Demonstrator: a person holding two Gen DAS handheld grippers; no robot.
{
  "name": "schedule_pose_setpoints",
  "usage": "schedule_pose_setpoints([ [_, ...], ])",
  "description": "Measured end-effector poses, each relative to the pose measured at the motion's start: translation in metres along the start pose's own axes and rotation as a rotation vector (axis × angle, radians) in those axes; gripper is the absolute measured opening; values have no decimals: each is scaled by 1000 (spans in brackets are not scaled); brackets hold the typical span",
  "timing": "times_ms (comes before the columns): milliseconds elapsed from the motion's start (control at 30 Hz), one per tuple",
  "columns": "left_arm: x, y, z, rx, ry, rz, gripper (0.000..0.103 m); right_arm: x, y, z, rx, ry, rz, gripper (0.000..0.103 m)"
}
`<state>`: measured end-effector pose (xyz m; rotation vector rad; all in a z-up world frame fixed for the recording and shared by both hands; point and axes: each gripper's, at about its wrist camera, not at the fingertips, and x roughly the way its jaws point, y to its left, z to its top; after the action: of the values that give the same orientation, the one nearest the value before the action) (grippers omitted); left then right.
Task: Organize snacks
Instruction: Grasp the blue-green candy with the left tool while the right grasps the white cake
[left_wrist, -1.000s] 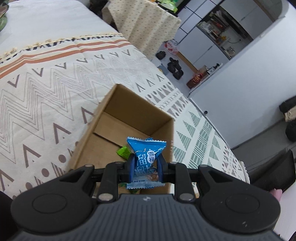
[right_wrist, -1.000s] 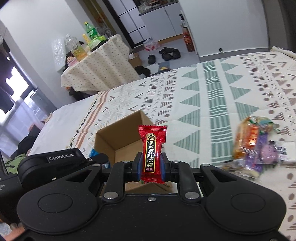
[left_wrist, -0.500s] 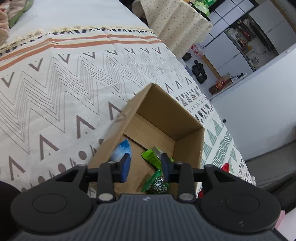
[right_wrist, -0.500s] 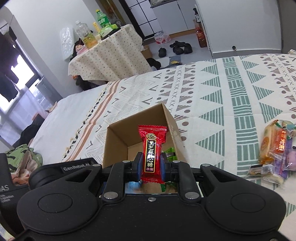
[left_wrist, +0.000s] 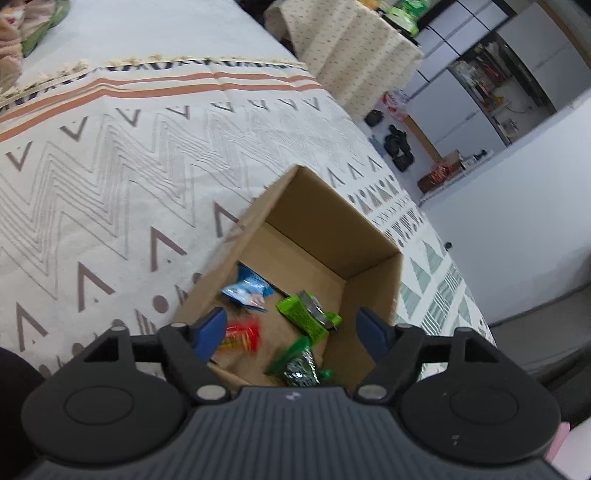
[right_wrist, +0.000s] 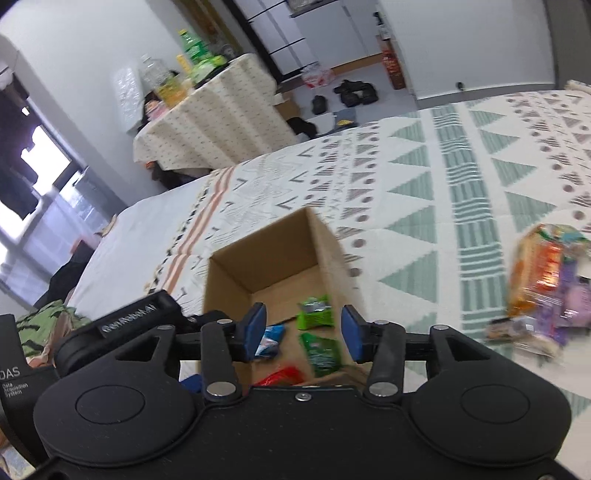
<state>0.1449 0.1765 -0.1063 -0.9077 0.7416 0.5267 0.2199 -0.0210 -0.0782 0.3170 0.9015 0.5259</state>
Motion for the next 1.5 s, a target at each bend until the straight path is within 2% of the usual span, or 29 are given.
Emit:
schedule_pose_setpoints([
  [100, 2, -11, -8, 56, 13, -21, 89, -13, -19, -4, 24, -11, -31, 49],
  [267, 7, -30, -24, 146, 64, -29, 93, -31, -51, -10, 67, -23, -85, 52],
  [600, 5, -60, -60, 315, 66, -45, 94, -61, -96, -20, 109, -47, -152, 56],
  [1033, 2, -86, -103, 469, 64, -73, 94, -88, -147, -36, 175, -57, -204, 57],
  [1300, 10, -101, -134, 538, 134, -80, 94, -102, -175, -36, 193, -71, -238, 61],
  [1500, 25, -105, -155, 567, 167, -44, 94, -106, -199, -36, 215, -84, -251, 62],
])
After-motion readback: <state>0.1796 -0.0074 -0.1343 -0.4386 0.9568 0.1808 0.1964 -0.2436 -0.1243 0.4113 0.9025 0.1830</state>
